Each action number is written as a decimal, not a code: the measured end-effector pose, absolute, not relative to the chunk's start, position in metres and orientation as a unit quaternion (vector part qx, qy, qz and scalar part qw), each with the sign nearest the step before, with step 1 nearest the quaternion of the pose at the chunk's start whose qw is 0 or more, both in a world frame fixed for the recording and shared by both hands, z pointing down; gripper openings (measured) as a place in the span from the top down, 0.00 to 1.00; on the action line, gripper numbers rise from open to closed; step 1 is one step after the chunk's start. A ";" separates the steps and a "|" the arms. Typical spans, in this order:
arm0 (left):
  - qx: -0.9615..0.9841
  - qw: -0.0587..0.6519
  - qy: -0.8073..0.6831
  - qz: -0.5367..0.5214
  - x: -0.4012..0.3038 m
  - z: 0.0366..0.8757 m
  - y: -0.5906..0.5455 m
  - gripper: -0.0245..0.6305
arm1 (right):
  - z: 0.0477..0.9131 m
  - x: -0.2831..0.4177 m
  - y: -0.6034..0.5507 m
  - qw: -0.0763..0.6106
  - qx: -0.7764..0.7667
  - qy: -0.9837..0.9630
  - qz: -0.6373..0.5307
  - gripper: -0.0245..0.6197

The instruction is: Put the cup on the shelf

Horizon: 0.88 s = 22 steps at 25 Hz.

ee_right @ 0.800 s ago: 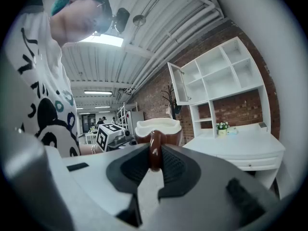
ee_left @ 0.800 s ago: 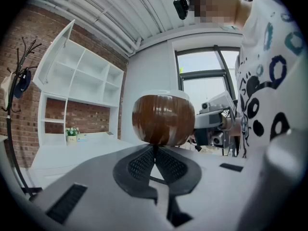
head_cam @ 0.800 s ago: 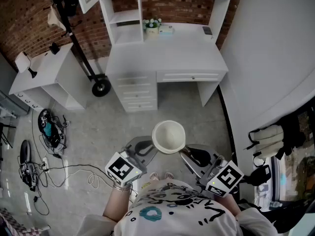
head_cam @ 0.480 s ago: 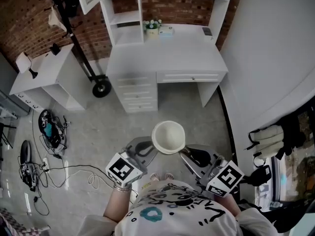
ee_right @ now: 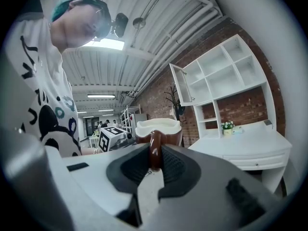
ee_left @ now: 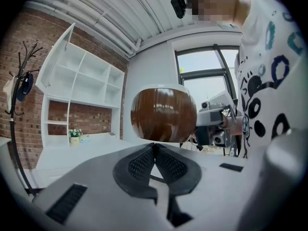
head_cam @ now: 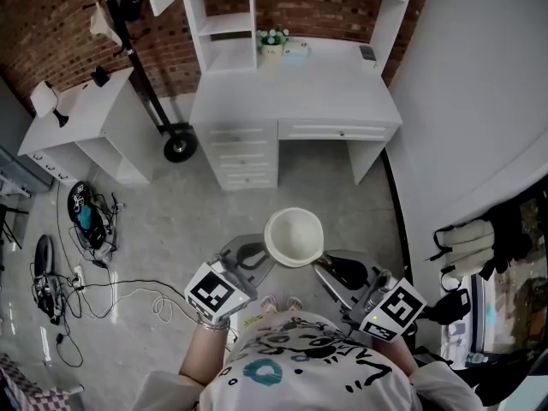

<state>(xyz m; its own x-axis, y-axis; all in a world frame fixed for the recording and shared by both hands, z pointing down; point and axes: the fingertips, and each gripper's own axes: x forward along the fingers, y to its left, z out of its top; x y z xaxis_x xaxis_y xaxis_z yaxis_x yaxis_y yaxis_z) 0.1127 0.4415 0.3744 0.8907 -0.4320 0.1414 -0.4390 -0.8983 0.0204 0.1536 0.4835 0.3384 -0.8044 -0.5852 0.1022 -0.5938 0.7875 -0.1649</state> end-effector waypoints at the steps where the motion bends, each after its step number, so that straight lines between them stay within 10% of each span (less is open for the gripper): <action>1: 0.971 0.025 -0.226 0.066 0.110 0.374 0.441 0.94 | 0.338 0.151 0.483 0.023 0.309 -0.946 0.094 0.87; 22: 0.964 0.017 -0.256 0.066 0.051 0.382 0.397 0.94 | 0.351 0.092 0.439 0.035 0.278 -0.954 0.105 0.87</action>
